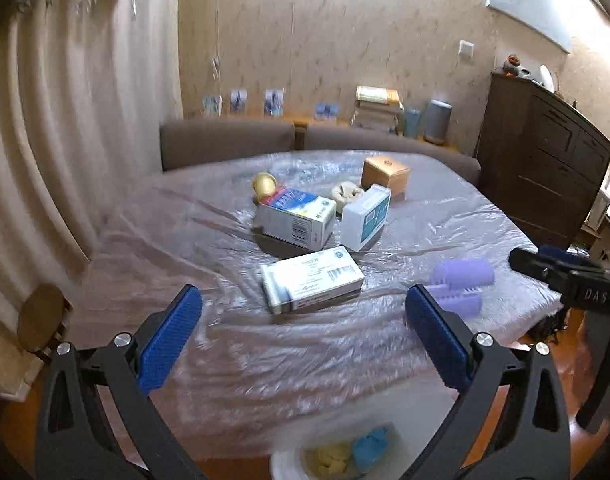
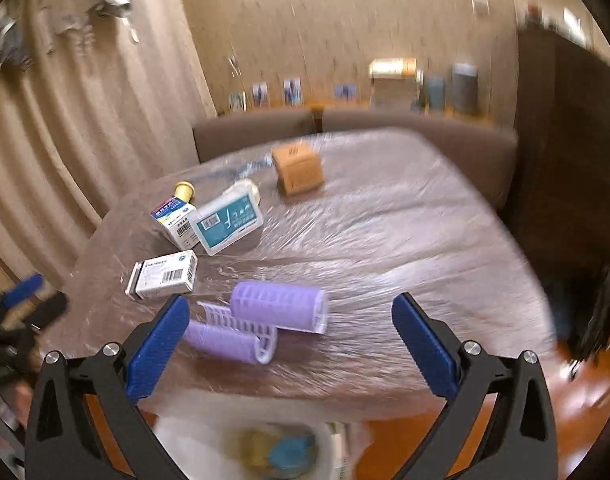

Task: Collect trash
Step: 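Grasp the white medicine box with the left tool while the right tool grasps the purple hair roller, then lift the medicine box and hair roller and carry them over the white bucket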

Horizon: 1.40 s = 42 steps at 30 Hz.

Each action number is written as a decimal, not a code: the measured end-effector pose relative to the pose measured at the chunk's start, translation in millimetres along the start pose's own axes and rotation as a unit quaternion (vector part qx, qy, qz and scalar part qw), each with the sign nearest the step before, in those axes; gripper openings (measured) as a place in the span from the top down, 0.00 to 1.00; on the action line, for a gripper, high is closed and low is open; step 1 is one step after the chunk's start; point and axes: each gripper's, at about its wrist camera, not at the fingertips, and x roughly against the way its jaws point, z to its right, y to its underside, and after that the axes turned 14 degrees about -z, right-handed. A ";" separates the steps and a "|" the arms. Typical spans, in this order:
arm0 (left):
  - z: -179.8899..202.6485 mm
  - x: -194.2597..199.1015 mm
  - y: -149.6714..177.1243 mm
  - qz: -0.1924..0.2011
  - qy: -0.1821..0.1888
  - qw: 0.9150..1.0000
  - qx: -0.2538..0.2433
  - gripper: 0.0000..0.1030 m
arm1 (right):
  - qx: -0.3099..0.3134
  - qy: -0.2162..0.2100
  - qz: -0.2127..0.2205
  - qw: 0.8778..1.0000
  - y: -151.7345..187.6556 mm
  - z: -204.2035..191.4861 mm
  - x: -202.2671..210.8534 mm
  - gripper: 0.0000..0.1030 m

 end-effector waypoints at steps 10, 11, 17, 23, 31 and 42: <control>9.5 -89.8 -23.4 -0.090 -0.006 0.996 0.020 0.01 | -0.025 0.019 -0.058 0.998 -11.1 -14.4 -54.0 0.04; 12.0 -91.8 -24.7 -0.093 -0.010 0.995 0.020 0.01 | -0.023 0.023 -0.062 0.998 -11.6 -14.9 -57.6 0.04; 9.2 -119.3 -28.5 -0.121 -0.010 0.992 0.034 0.01 | -0.038 0.010 -0.094 0.995 -16.2 -5.5 -79.5 0.10; 4.2 -124.9 -28.7 -0.117 0.014 0.992 0.047 0.01 | -0.051 -0.028 -0.085 0.995 -23.5 2.3 -79.5 0.24; 8.9 -124.9 -39.1 -0.118 0.013 0.992 0.048 0.01 | -0.039 -0.006 -0.053 0.998 -32.1 0.1 -68.5 0.24; 33.9 -131.1 -50.0 -0.119 -0.039 0.992 0.013 0.01 | -0.023 0.020 -0.051 0.998 -32.2 -1.6 -72.5 0.24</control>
